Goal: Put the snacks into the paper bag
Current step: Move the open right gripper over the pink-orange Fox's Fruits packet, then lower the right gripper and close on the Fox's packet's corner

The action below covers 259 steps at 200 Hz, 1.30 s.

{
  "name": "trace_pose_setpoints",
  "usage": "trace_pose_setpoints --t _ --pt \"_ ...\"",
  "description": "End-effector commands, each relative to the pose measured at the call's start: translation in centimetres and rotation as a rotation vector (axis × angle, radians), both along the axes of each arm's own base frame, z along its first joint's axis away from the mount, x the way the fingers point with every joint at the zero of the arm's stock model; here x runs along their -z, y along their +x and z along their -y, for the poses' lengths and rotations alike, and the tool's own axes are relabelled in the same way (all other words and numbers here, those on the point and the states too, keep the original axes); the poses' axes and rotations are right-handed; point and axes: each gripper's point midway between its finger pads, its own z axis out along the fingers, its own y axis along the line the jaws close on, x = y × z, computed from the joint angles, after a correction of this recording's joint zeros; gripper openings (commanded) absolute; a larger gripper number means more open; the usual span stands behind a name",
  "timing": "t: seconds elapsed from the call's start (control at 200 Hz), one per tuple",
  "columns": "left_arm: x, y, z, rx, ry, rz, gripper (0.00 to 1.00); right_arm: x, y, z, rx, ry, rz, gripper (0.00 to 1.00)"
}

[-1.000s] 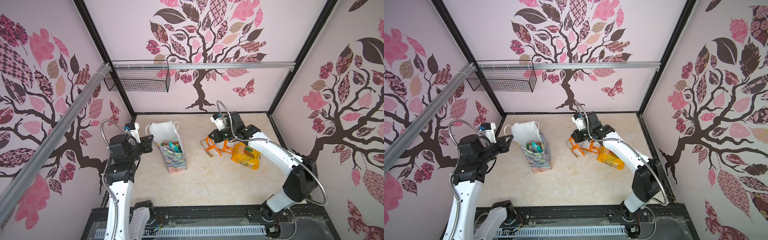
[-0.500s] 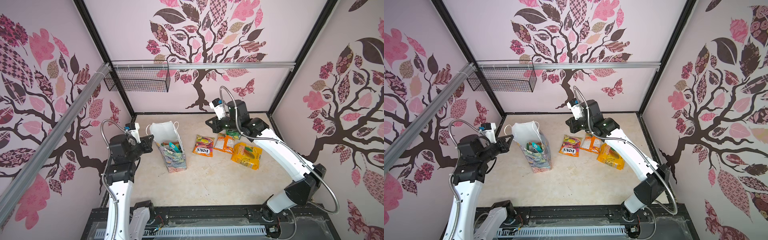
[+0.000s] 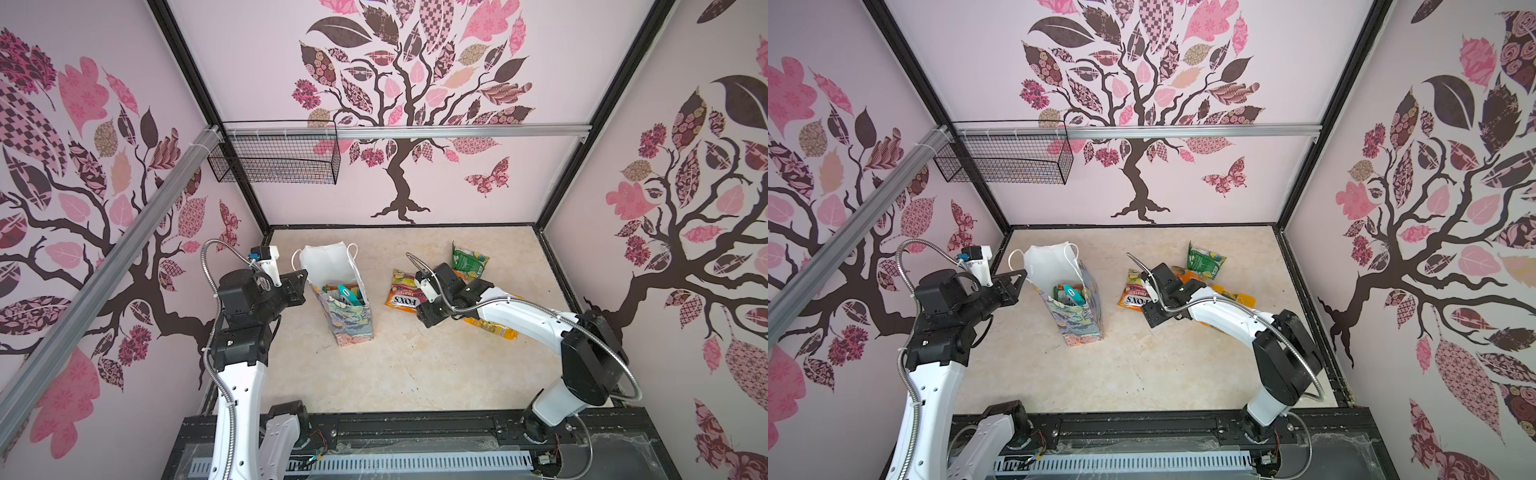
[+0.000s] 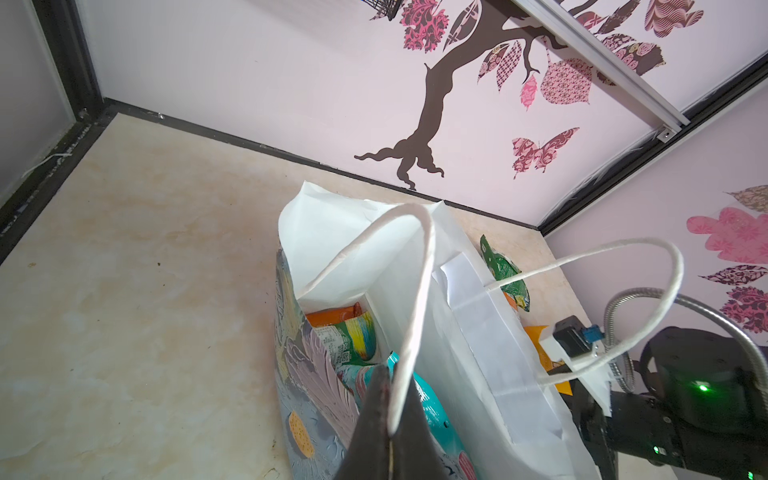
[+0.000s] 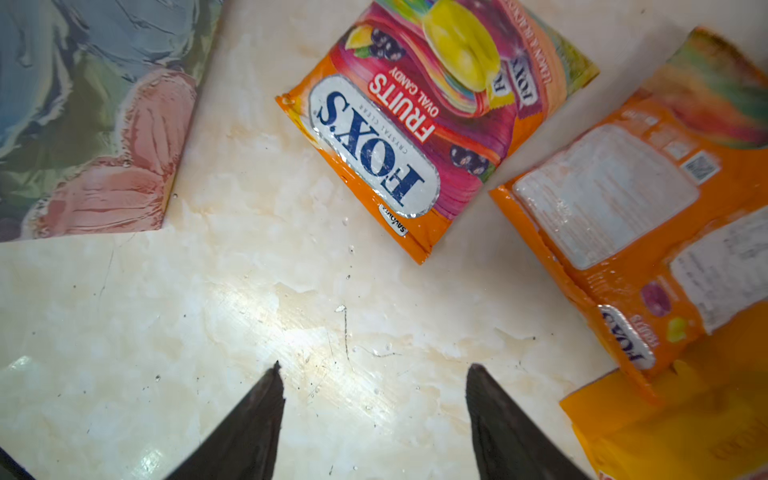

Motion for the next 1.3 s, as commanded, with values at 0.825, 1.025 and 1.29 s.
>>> trace_pose_setpoints --t 0.825,1.025,1.29 --pt "-0.8 0.0 0.0 0.007 0.024 0.034 0.0 7.6 7.0 -1.6 0.171 0.24 -0.133 0.56" --pt "-0.8 0.0 0.0 0.003 0.025 0.033 0.0 8.0 7.2 -1.7 0.184 0.243 -0.14 0.38" --pt "-0.7 0.0 -0.1 0.001 0.026 0.033 0.0 6.6 7.3 -1.7 0.181 0.266 -0.123 0.09"
